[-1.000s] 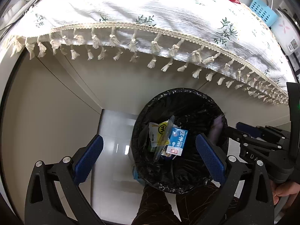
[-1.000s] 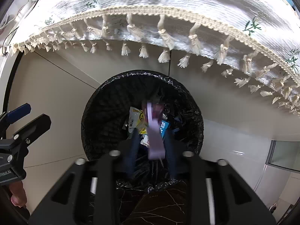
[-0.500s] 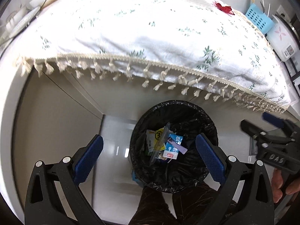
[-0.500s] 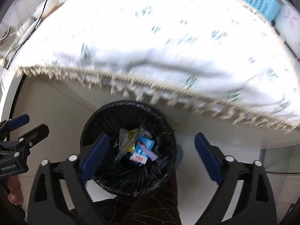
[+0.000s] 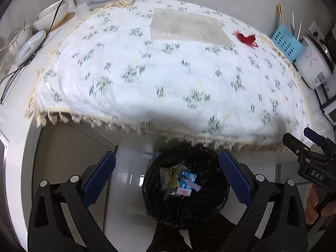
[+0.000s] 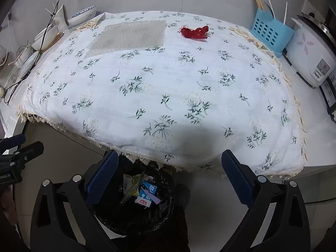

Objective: Collect trash
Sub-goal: 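Move the left tool over the bubble wrap while the right approaches the red net bag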

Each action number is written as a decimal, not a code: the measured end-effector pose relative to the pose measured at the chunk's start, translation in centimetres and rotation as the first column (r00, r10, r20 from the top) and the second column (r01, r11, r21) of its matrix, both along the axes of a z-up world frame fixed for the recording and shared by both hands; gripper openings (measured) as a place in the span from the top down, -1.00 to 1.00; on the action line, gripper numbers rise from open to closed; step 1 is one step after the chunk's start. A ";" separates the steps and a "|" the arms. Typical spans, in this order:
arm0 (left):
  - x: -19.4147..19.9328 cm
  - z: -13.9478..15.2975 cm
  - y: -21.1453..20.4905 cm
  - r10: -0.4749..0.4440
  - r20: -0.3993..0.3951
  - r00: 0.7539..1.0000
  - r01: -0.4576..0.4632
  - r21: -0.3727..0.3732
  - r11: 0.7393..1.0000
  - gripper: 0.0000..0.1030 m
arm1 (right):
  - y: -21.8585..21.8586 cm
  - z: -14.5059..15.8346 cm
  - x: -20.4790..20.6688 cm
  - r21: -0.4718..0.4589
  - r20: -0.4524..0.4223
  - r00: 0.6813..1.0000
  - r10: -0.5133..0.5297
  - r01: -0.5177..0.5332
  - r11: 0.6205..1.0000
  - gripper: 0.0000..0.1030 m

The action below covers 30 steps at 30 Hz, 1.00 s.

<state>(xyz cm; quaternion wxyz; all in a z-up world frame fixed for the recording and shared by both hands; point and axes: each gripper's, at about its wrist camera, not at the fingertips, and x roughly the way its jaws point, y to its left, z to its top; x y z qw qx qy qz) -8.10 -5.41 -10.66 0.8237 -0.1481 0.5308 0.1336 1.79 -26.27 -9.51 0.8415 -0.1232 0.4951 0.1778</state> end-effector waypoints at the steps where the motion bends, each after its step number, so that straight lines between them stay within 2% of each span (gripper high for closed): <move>1: 0.5 0.3 0.2 0.001 0.004 1.000 -0.001 0.002 1.000 -0.88 | -0.1 0.2 0.5 0.002 0.004 1.000 0.001 -0.001 1.000 -0.83; 17: 11.8 2.6 3.3 0.036 0.029 0.999 -0.037 0.023 0.999 -0.88 | 0.7 2.5 12.3 0.025 0.045 0.998 0.031 -0.033 0.999 -0.83; 21: 15.2 2.4 4.7 0.047 0.025 0.999 -0.047 0.024 0.999 -0.88 | 1.2 2.4 15.6 0.018 0.047 0.998 0.037 -0.038 0.999 -0.83; 24: 17.9 1.8 5.8 0.065 0.015 0.998 -0.065 -0.009 0.998 -0.88 | 1.7 2.0 18.2 0.009 0.045 0.998 0.039 -0.040 0.999 -0.83; 30: 23.1 0.4 7.7 0.085 -0.012 0.996 -0.085 0.008 0.996 -0.88 | 3.0 0.9 23.4 0.003 0.037 0.998 0.045 -0.045 0.999 -0.83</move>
